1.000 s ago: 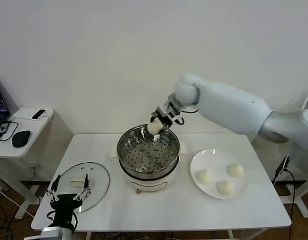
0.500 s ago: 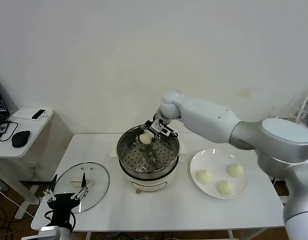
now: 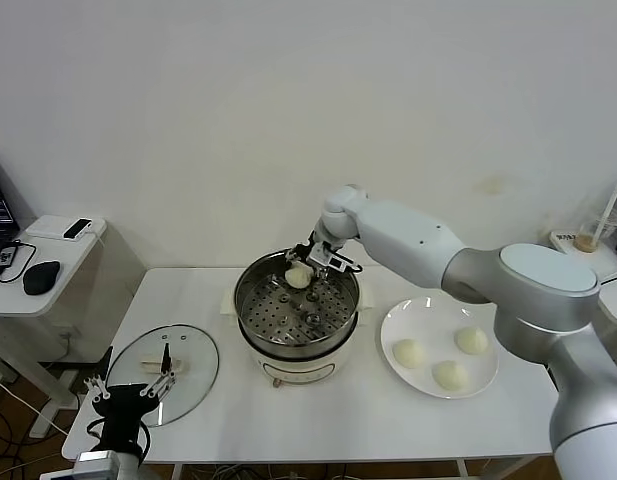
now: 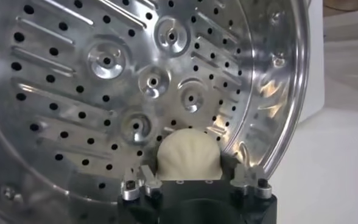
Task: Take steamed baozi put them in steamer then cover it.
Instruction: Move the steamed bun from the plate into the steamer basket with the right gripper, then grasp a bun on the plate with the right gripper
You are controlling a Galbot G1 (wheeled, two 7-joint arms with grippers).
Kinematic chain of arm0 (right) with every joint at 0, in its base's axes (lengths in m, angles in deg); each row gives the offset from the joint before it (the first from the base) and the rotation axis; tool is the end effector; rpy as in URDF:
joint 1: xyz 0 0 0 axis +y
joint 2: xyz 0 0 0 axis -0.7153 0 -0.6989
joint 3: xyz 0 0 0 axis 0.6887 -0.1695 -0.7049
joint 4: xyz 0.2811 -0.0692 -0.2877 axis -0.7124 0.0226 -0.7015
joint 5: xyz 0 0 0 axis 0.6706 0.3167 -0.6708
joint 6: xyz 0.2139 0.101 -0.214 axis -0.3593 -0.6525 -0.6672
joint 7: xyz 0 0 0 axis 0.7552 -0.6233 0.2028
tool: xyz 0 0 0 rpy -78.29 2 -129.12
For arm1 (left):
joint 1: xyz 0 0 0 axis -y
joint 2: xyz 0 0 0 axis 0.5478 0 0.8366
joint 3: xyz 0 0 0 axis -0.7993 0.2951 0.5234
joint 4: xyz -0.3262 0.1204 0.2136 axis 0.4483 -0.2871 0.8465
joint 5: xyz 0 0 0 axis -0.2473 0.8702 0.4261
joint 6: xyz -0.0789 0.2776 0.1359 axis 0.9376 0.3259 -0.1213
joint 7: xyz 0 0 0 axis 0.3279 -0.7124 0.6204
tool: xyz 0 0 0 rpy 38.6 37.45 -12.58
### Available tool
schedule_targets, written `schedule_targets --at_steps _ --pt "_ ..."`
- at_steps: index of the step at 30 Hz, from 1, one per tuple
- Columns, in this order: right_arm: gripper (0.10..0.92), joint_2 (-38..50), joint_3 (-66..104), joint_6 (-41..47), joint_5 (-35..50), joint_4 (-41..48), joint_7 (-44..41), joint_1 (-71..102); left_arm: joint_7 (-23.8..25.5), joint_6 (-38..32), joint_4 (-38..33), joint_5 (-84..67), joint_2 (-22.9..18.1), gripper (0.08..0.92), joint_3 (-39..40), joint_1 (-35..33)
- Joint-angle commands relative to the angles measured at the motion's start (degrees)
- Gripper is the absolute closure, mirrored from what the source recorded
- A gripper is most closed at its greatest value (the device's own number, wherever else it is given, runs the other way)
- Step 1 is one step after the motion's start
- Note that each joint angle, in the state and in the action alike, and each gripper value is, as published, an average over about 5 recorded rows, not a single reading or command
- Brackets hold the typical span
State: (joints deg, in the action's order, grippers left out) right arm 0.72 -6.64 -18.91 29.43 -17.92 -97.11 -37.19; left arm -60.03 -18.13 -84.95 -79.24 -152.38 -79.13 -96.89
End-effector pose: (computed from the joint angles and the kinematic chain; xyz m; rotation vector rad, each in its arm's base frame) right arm 0.6499 0.1108 -0.1185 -1.8776 0.8426 -2.3203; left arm 0.0599 0.0618 -0.2926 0.2847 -3.0471 -0.2839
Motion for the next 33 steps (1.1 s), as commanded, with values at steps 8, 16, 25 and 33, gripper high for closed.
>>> schedule_targets --at_steps 8,16,25,33 --pt "0.203 8.4 -2.4 17.9 23.3 -16.3 -7.4 -11.7 0.2 0.7 -1.4 -0.7 0.7 0.177 -0.4 0.3" --pt "0.203 27.7 -0.8 40.0 25.7 -33.8 -11.0 -16.0 0.5 1.5 -2.4 -2.1 2.5 0.177 -1.3 0.5" --pt "0.203 52.1 5.5 46.6 25.6 -47.5 -11.2 -5.6 0.7 1.7 -2.3 -2.9 4.2 0.177 -0.8 1.4" --pt "0.203 63.7 23.8 44.8 17.8 -51.6 -11.3 23.6 0.6 2.0 -1.8 -2.6 5.2 0.177 0.3 2.4"
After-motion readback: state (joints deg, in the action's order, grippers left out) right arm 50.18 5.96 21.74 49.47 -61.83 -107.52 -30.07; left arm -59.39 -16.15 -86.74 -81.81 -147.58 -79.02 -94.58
